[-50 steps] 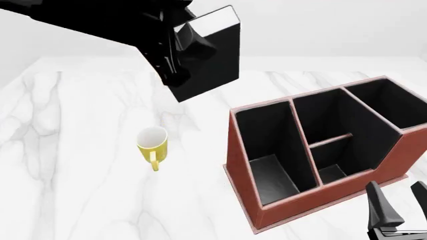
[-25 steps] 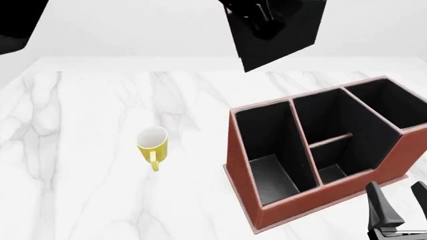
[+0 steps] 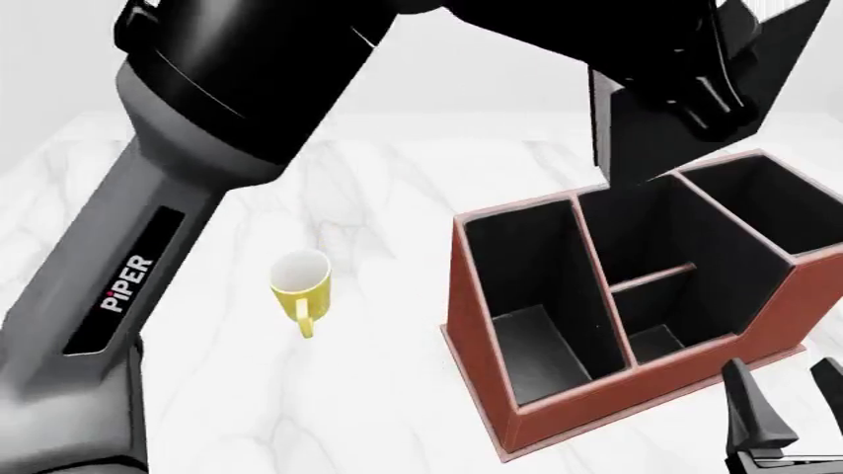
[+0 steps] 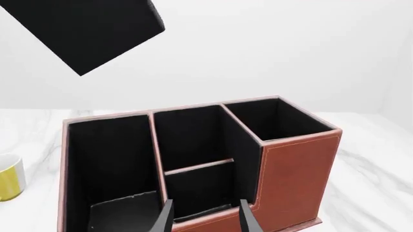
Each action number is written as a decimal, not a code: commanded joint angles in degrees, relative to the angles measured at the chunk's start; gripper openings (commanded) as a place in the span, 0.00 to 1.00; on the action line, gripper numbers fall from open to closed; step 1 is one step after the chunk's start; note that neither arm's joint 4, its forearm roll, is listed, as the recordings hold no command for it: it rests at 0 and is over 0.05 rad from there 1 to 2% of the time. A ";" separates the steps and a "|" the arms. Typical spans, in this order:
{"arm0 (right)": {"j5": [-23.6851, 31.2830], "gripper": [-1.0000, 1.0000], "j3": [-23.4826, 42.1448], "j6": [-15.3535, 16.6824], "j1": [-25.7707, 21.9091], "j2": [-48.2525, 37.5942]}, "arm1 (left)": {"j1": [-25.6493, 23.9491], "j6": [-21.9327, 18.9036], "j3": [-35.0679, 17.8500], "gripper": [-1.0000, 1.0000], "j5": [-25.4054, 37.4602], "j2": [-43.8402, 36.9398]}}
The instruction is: Pick up the book and place it in the back compartment of the caddy.
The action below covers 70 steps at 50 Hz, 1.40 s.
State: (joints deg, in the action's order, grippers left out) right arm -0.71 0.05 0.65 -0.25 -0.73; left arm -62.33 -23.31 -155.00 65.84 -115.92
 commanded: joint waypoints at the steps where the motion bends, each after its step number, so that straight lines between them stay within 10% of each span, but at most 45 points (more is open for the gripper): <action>1: 0.01 1.00 0.00 -0.08 -0.03 -0.01 | -2.39 1.86 14.26 0.00 -12.72 2.79; 20: 0.14 1.00 0.01 -0.15 -0.06 0.11 | -2.80 3.15 28.69 0.00 -24.35 4.04; 70: -0.07 1.00 -0.02 -0.13 -0.20 -0.22 | -2.44 9.43 39.05 0.00 -37.15 -1.49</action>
State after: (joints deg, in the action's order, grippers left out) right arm -0.79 0.04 0.53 -0.42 -0.89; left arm -64.22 -13.58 -116.14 30.47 -117.23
